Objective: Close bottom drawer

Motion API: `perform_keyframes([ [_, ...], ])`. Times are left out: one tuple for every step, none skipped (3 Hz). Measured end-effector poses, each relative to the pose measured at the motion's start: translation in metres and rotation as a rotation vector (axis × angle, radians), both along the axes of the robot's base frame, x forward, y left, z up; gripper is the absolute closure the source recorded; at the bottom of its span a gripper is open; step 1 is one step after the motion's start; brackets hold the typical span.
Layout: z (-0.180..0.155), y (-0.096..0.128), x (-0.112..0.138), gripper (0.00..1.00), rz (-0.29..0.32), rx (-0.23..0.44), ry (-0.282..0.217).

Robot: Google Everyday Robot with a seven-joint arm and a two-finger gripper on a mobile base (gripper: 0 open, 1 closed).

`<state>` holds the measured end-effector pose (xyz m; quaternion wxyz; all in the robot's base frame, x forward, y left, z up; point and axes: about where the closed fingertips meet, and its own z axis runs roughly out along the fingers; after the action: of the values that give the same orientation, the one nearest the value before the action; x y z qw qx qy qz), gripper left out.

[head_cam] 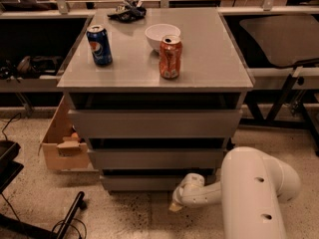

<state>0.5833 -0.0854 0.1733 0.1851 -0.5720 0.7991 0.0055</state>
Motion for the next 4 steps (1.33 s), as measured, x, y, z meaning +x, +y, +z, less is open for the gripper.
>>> perform_keyframes([
  [0.039,0.001,-0.036,0.64,0.054,-0.049,0.003],
  [0.116,-0.001,-0.058,0.87,0.035,-0.129,-0.041],
  [0.188,-0.013,-0.106,1.00,-0.049,-0.208,-0.018],
  [0.256,-0.028,-0.168,1.00,-0.142,-0.325,0.020],
])
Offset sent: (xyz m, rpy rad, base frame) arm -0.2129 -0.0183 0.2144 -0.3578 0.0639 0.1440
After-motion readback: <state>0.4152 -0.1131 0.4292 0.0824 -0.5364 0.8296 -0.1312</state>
